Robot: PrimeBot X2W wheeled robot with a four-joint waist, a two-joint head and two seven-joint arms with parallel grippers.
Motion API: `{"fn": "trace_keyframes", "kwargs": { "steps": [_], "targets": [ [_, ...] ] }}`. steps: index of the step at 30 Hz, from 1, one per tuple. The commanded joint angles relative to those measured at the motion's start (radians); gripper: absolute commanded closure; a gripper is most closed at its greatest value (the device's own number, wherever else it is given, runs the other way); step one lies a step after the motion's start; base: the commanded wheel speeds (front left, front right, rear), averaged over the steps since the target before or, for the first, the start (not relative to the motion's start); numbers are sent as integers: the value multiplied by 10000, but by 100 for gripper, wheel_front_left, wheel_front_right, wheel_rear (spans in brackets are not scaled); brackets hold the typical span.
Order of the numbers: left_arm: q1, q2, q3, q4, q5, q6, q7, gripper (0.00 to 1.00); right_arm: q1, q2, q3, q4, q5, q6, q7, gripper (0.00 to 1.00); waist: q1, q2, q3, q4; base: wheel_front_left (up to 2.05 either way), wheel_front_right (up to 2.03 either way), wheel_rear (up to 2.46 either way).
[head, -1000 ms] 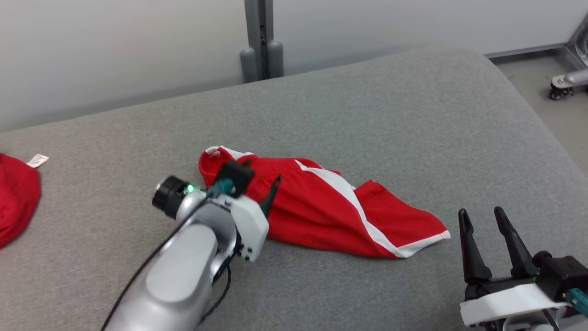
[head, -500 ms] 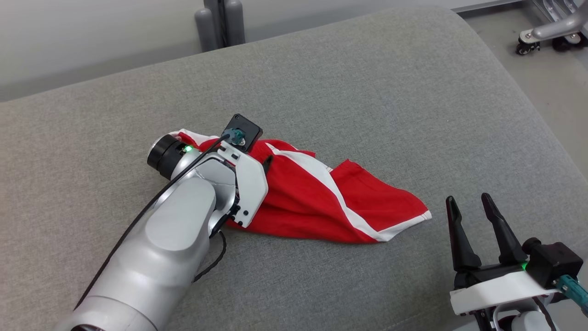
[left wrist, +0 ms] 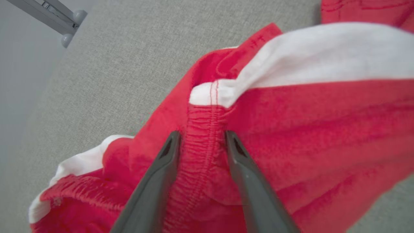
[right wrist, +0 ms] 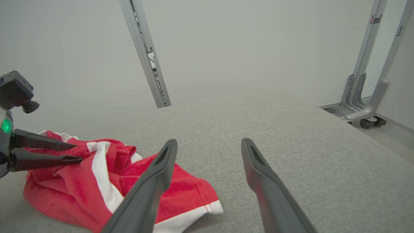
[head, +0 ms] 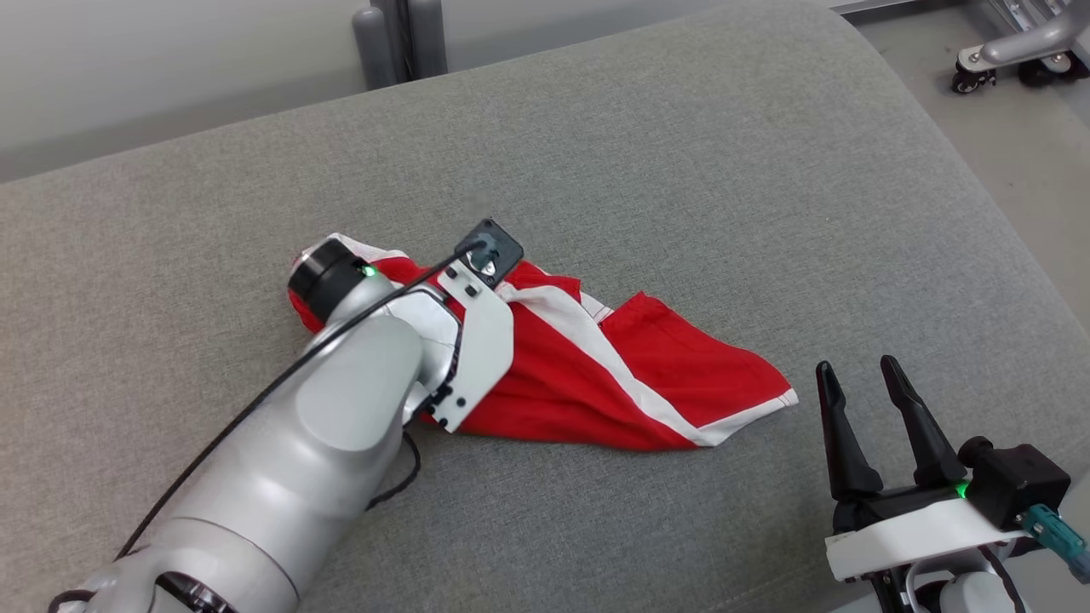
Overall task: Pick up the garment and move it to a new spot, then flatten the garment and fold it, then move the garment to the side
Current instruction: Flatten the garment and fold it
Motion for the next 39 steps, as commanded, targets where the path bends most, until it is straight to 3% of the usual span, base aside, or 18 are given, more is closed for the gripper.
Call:
{"fn": "trace_keyframes", "kwargs": {
  "steps": [1, 2, 3, 4, 6, 17, 25, 34, 39],
  "targets": [
    [107, 42, -285, -113, -196, -7, 217, 67, -85, -38, -46, 8, 39, 3, -50, 0, 0, 0, -7, 30, 0, 0, 0],
    [73, 47, -441, -164, -285, -4, 286, 72, -71, -38, -56, 4, 41, 3, -49, 0, 0, 0, -5, 48, 0, 0, 0],
    [19, 55, -550, -186, -376, -5, 286, 86, -62, -38, -73, -3, 40, 3, -49, 0, 0, 0, -3, 69, 0, 0, 0],
    [-21, 77, -673, -210, -438, -7, 267, 94, -56, -38, -96, -15, 39, 3, -49, 0, 0, 0, -3, 95, 0, 0, 0],
    [-97, 122, -834, -300, -557, -8, 94, 100, -40, -38, -151, -41, 27, 3, -49, 0, 0, 0, -2, 168, 0, 0, 0],
    [146, 434, -480, -1219, -1156, 190, -2027, 100, 171, -41, -494, -71, -127, 3, -49, 0, 0, 0, -287, 918, 0, 0, 0],
    [1612, 1496, 292, -2619, -1602, 1153, -3733, 100, 437, -44, -755, -59, -285, 3, -51, 0, 0, 0, -651, 1695, 0, 0, 0],
    [4123, 2378, 1142, -4763, -2486, 2236, -4730, 100, 604, -44, -808, 10, -396, 3, -51, 0, 0, 0, -876, 2219, 0, 0, 0],
    [5560, 2573, 1519, -5776, -2989, 2864, -5129, 100, 657, -42, -801, 127, -420, 3, -49, 0, 0, 0, -937, 2351, 0, 0, 0]
  ]
}}
